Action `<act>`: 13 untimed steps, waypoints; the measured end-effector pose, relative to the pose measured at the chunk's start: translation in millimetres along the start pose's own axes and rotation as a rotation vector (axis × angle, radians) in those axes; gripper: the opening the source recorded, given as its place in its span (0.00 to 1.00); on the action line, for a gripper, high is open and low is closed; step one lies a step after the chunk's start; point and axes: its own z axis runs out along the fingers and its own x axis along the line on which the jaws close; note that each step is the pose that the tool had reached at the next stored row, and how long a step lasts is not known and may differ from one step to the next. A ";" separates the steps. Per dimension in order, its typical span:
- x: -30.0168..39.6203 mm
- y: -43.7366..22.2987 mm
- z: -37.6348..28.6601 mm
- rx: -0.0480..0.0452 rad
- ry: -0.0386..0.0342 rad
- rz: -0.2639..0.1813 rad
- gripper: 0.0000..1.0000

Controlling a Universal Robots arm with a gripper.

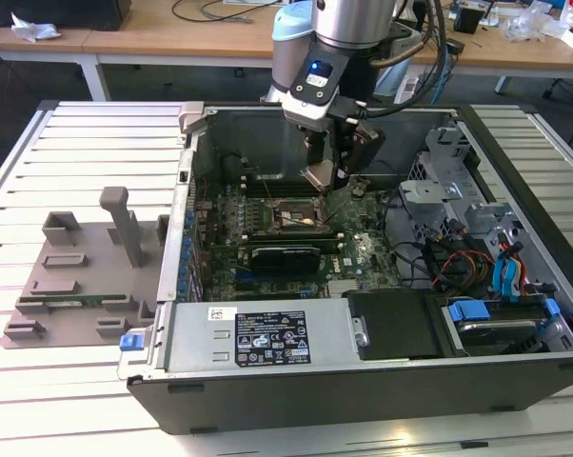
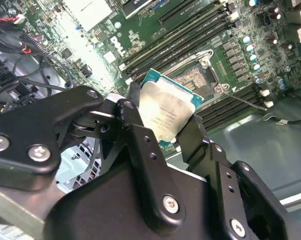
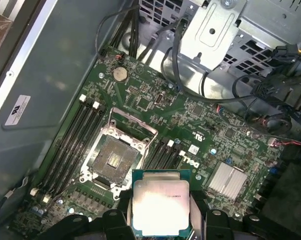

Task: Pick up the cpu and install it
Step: 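Place the cpu into insertion slot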

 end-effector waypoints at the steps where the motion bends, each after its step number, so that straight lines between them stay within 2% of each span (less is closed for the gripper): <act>1: 0.0 0.0 0.0 0.0004 0.0001 0.012 0.55; 5: 0.0 0.0 0.3 0.0020 0.0009 0.073 0.55; 11: 0.0 0.0 0.5 0.0032 0.0013 0.119 0.55; 13: 0.0 0.0 0.6 0.0041 0.0015 0.148 0.55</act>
